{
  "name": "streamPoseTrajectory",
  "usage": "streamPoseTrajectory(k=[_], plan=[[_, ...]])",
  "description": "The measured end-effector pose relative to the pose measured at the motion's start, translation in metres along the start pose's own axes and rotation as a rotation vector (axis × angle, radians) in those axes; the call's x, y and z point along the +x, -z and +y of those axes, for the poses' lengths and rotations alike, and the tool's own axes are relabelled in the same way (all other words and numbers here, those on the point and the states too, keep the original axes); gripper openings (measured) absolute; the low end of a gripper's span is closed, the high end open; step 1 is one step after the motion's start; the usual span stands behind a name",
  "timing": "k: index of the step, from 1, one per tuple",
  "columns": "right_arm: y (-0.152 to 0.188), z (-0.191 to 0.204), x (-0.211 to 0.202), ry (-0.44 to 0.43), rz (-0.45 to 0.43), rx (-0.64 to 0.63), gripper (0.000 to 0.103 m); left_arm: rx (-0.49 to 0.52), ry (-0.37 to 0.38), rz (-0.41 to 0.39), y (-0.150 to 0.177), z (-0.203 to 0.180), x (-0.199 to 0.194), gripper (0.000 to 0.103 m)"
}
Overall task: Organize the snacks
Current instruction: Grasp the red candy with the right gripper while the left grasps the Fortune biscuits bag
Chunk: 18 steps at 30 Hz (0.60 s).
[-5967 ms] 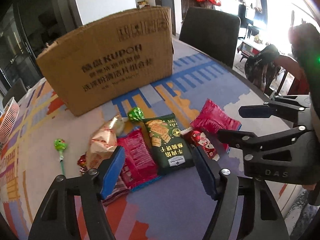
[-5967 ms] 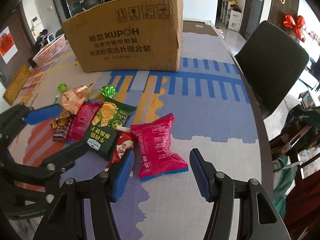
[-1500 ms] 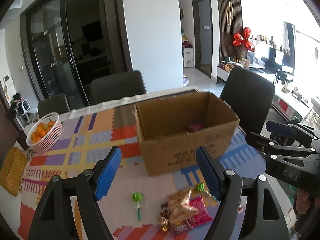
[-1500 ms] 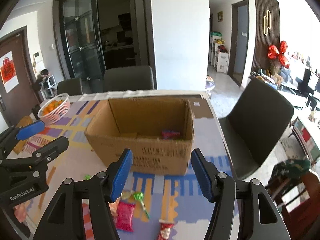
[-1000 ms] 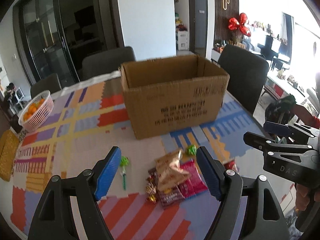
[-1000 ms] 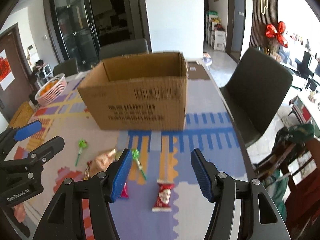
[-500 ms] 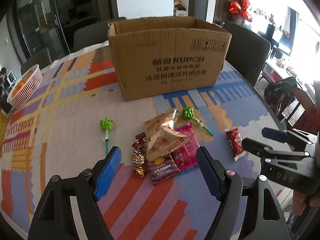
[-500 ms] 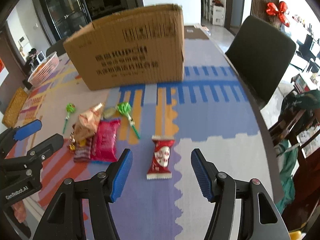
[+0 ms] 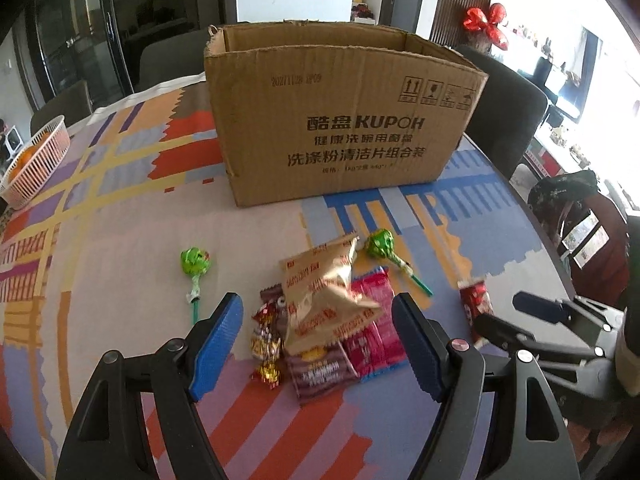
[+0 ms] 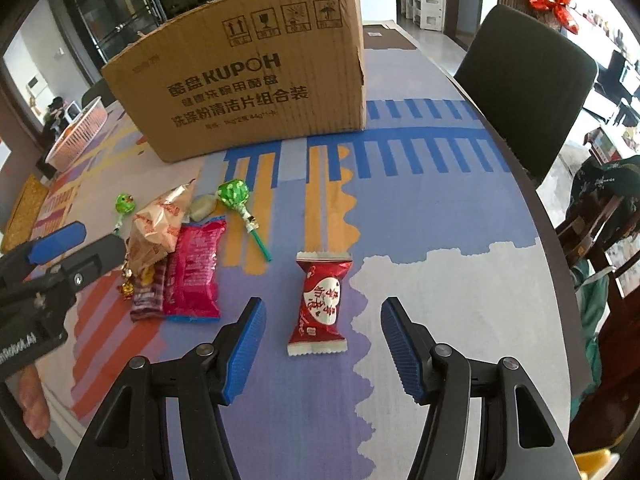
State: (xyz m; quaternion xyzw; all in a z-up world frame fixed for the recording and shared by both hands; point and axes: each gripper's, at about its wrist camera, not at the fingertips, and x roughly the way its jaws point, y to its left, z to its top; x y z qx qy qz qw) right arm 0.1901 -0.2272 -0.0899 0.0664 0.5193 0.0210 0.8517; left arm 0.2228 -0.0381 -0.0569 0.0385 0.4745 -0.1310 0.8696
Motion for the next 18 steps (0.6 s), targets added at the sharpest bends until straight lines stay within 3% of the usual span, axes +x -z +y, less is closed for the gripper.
streamPoseTrajectory(k=[18], plan=[[-0.009,0.0,0.024,0.022,0.049,0.002,0.036,-0.053,0.058,0.11,-0.012,0.006,0.054,0.051]])
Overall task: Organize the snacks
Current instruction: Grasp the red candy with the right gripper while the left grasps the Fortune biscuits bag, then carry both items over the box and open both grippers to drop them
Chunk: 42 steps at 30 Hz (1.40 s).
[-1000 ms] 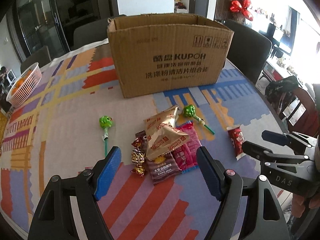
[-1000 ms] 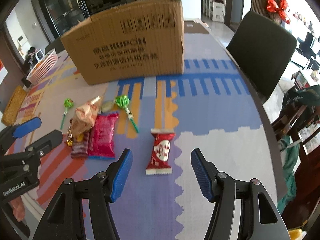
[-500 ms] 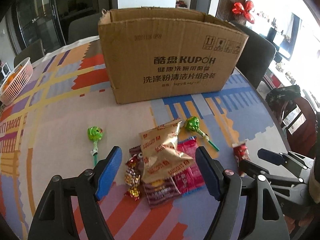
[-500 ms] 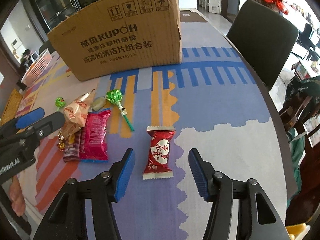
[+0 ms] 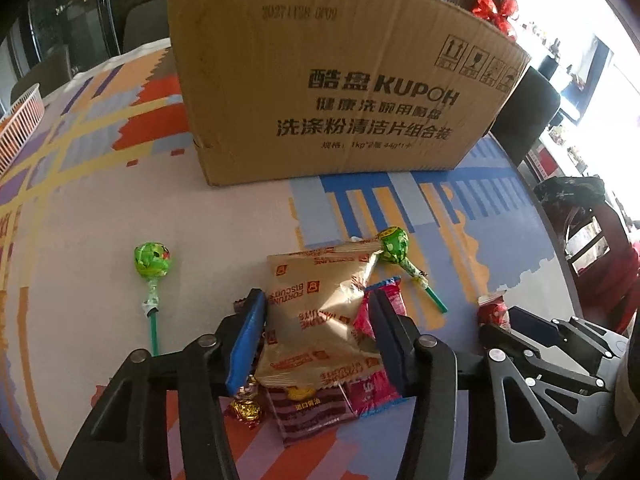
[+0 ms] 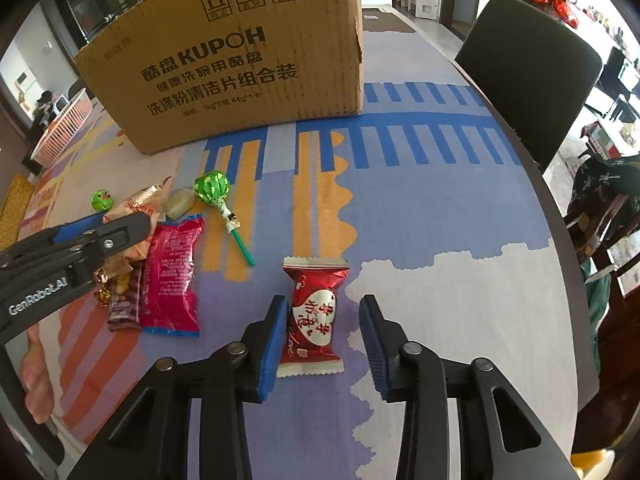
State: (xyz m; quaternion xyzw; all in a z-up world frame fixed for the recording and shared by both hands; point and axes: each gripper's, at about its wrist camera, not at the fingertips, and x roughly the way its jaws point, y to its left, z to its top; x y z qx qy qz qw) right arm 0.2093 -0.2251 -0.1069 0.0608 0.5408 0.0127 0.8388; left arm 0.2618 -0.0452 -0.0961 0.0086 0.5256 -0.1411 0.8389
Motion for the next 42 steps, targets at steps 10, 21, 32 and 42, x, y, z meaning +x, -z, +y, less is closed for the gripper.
streamPoseTrajectory(k=[10,21,32,42], plan=[[-0.002,-0.001,0.005,-0.005,0.004,-0.008,0.024,0.019,-0.011,-0.006,0.0,-0.004,-0.005,0.039],[-0.005,-0.001,-0.023,-0.041,-0.074,-0.008,0.022,0.047,-0.022,-0.083,0.002,-0.015,-0.036,0.039],[-0.022,0.015,-0.075,-0.105,-0.217,-0.039,0.022,0.026,-0.005,-0.185,-0.008,-0.018,-0.083,0.039],[-0.055,0.031,-0.119,-0.171,-0.351,-0.066,0.022,0.027,-0.022,-0.31,-0.033,-0.017,-0.131,0.039]])
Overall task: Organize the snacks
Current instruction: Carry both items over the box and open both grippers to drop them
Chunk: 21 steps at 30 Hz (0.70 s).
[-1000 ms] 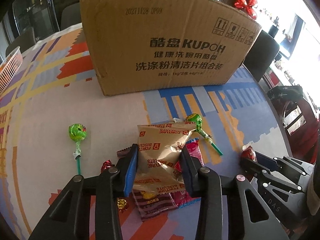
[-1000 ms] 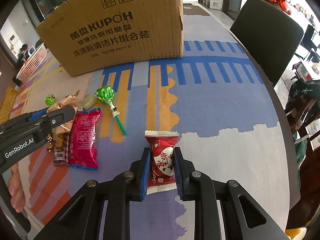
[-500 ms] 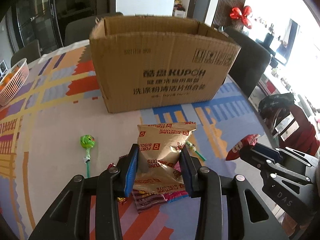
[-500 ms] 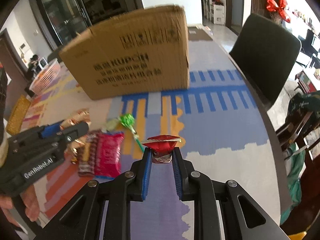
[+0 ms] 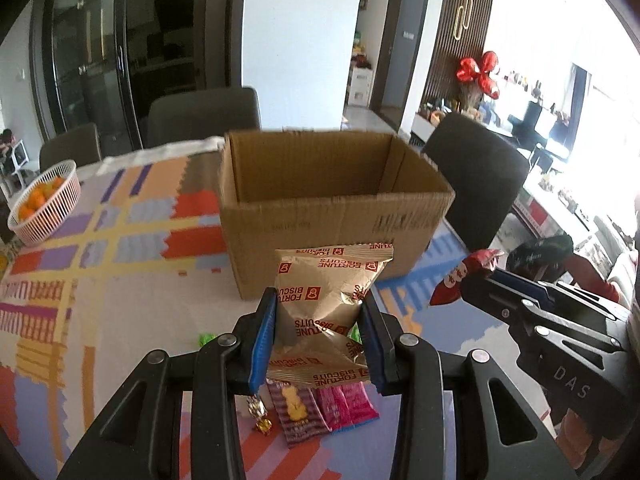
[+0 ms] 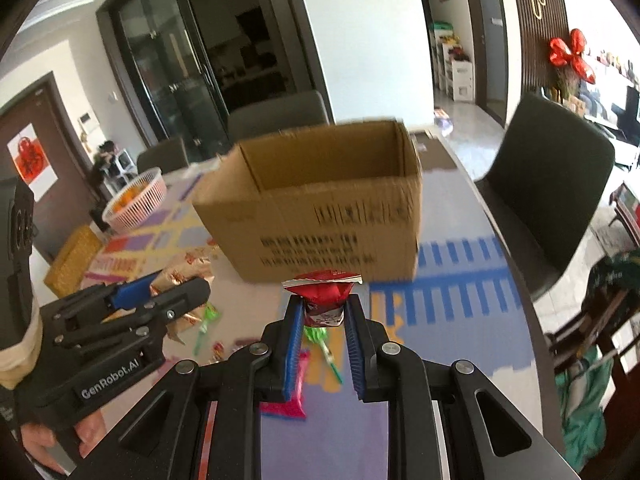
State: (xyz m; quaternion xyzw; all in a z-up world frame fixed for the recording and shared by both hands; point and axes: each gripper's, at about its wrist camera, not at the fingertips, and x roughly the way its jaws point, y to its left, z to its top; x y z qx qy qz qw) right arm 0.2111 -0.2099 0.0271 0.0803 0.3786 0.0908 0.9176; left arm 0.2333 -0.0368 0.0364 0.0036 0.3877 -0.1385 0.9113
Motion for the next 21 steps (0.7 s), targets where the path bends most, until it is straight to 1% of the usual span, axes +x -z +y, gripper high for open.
streamPoseTrajectory(k=[3,11,18,21], plan=[[-0.016,0.005,-0.006,-0.012,-0.038,-0.012,0.022,0.001,-0.004,-0.027,-0.011,0.001,-0.005,0.039],[-0.054,0.013,-0.014,-0.027,-0.105,-0.027,0.022,0.012,-0.016,-0.087,-0.047,0.005,-0.011,0.039],[-0.088,0.011,-0.01,-0.016,-0.133,-0.034,0.022,0.023,-0.011,-0.107,-0.078,0.009,-0.002,0.039],[-0.099,0.011,-0.002,-0.015,-0.126,-0.043,0.022,0.033,-0.015,-0.104,-0.088,0.01,0.006,0.039]])
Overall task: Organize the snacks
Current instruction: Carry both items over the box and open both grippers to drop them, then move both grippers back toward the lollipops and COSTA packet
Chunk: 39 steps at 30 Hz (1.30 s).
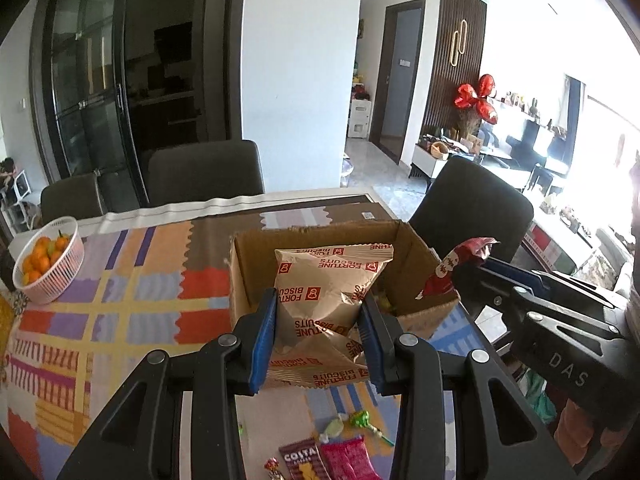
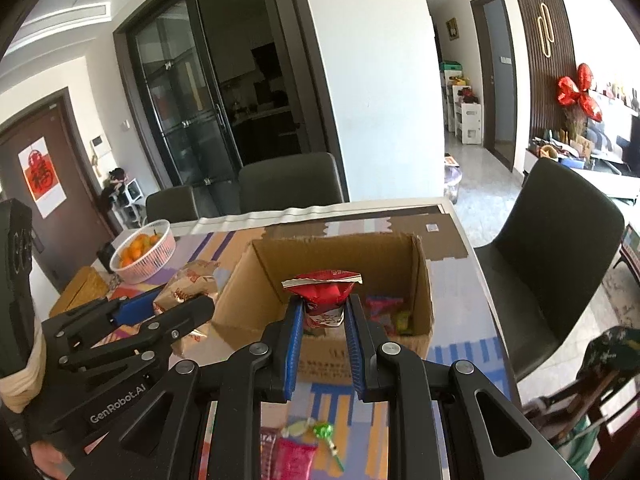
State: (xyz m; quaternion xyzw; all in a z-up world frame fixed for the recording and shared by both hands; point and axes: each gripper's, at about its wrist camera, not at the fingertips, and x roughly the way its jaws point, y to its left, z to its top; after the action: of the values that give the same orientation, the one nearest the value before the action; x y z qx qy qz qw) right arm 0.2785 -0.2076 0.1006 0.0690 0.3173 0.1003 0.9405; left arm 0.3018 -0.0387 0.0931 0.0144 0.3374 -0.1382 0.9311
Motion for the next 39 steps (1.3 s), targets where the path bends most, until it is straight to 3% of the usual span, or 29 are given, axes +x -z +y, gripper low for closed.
streamPoseTrajectory(k=[14,15,16,17,18,28,39], plan=[[-0.034,-0.003,0.053,0.034,0.065,-0.06,0.022,-0.001,0.002,0.057,-0.027,0.009,0.05,0.04],[-0.035,-0.004,0.057,0.04,0.073,-0.06,0.022,-0.014,-0.014,0.062,-0.029,0.012,0.054,0.042],[-0.037,-0.007,0.061,0.05,0.078,-0.06,0.024,-0.024,-0.028,0.065,-0.028,0.014,0.056,0.052],[-0.037,-0.007,0.063,0.059,0.08,-0.058,0.032,-0.033,-0.037,0.064,-0.028,0.016,0.057,0.062],[-0.036,-0.009,0.066,0.074,0.084,-0.051,0.037,-0.038,-0.046,0.06,-0.026,0.018,0.056,0.063],[-0.019,-0.012,0.049,0.053,0.076,-0.035,0.038,0.074,-0.124,0.013,-0.003,0.007,0.015,0.064],[0.008,0.016,0.012,-0.003,0.038,-0.084,0.038,0.043,-0.126,-0.022,0.02,0.017,-0.036,0.065]])
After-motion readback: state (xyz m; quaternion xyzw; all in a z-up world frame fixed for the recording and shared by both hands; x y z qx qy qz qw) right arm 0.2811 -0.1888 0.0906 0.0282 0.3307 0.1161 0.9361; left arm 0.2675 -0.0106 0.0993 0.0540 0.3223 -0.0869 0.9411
